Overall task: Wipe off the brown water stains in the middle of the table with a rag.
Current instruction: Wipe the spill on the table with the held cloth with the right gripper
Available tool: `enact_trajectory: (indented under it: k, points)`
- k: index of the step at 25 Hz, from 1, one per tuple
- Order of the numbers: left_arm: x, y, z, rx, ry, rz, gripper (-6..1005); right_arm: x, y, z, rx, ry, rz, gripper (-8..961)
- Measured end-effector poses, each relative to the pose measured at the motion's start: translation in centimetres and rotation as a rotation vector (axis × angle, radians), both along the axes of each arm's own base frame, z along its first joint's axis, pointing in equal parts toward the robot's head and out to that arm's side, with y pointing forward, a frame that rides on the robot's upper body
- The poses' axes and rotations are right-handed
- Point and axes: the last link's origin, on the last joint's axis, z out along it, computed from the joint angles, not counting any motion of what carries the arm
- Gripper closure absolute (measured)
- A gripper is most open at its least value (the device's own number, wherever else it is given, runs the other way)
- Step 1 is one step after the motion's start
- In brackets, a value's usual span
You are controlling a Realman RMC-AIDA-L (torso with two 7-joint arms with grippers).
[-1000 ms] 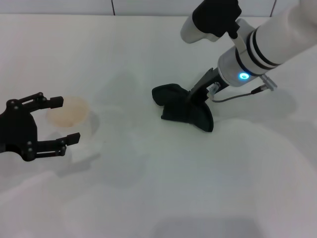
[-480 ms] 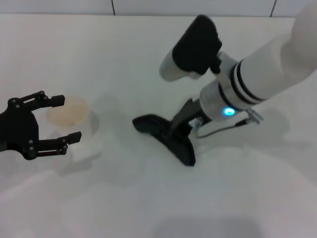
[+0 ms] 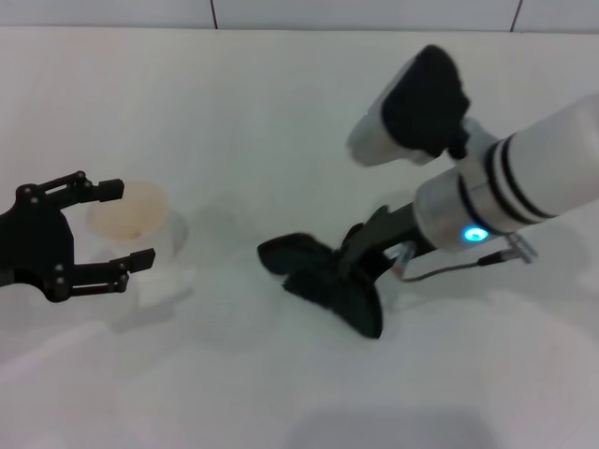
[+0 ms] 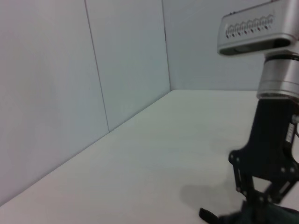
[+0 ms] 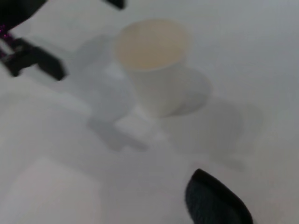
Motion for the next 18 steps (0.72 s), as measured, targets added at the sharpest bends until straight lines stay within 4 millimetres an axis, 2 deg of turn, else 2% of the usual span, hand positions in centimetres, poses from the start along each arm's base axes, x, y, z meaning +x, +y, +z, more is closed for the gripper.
enact_trajectory:
  k: [10, 18]
  points:
    - [0.2, 0.0, -0.3, -0.017, 0.003, -0.006, 120, 4.0, 2.5, 4.1, 0.136, -0.014, -0.093, 855]
    - [0.2, 0.0, -0.3, -0.015, 0.003, -0.002, 120, 5.6, 2.6, 5.1, 0.157, -0.015, -0.139, 854]
